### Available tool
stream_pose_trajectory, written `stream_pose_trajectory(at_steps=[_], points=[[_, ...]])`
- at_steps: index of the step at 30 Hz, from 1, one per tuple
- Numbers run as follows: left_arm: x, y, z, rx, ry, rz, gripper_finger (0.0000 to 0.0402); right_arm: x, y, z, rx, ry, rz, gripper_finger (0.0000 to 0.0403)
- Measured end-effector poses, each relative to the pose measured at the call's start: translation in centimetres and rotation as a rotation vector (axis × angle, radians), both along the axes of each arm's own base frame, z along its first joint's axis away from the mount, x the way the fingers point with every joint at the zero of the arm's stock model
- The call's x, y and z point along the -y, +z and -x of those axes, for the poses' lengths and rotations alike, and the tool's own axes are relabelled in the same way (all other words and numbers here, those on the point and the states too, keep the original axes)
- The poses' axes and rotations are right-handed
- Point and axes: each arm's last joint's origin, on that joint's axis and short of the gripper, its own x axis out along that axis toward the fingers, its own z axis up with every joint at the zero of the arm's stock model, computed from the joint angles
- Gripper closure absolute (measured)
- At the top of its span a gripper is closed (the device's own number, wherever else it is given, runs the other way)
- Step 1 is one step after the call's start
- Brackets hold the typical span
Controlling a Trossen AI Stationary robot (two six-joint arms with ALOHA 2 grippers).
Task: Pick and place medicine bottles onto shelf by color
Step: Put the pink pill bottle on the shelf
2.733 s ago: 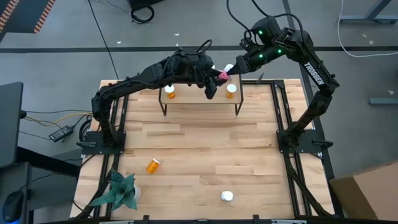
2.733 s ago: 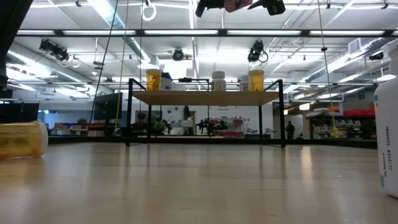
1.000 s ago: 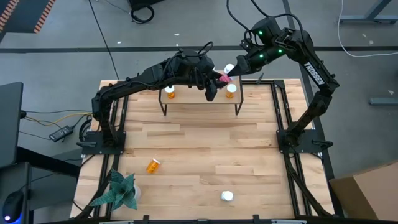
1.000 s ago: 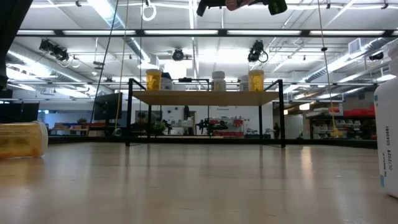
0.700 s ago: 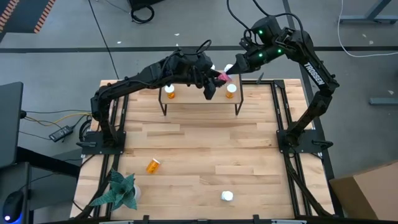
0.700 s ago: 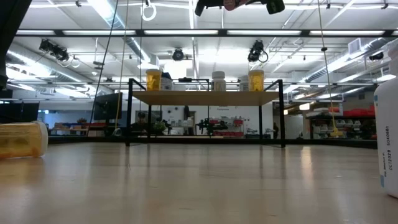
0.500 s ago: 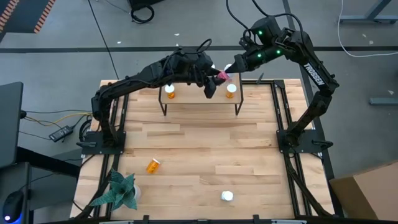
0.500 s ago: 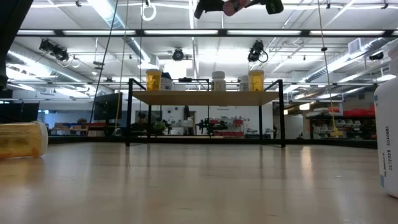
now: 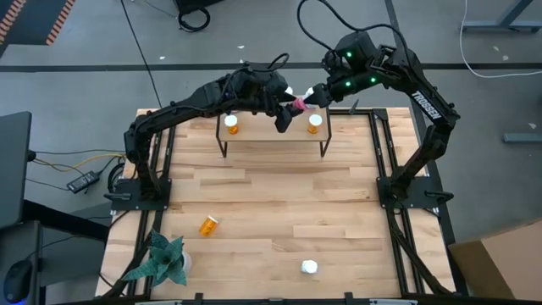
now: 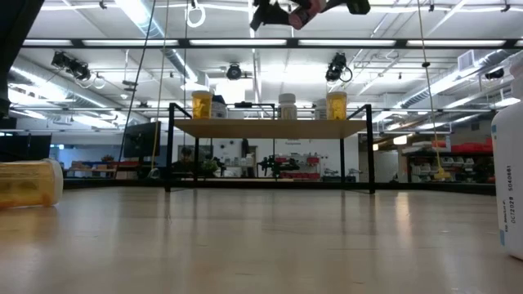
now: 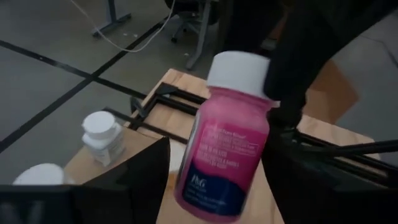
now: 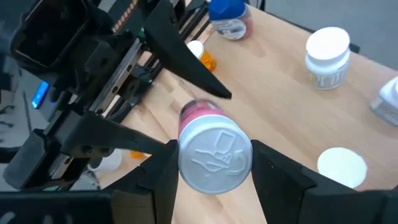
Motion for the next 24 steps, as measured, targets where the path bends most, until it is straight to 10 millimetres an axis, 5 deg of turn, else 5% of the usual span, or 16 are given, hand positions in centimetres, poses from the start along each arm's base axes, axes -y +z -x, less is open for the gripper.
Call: stream_pose_trajectory(at_steps=[5, 14, 24], points=[[0.0, -0.5, 0.8, -0.102, -0.003, -0.013, 0.0122, 0.1, -0.5, -0.7, -0.028, -0.005, 0.014, 0.022], [-0.3, -0.8, 3.9, -0.294, 0.018, 0.041, 0.0065, 1.1, -3.9, -5.2, -0.165, 0.028, 0.07, 0.022], [-0.4, -0.2, 7.7, -0.447, 0.082, 0.079, 0.0068, 2.0, -7.8, -7.9, -0.403, 0.074, 0.151, 0.022]])
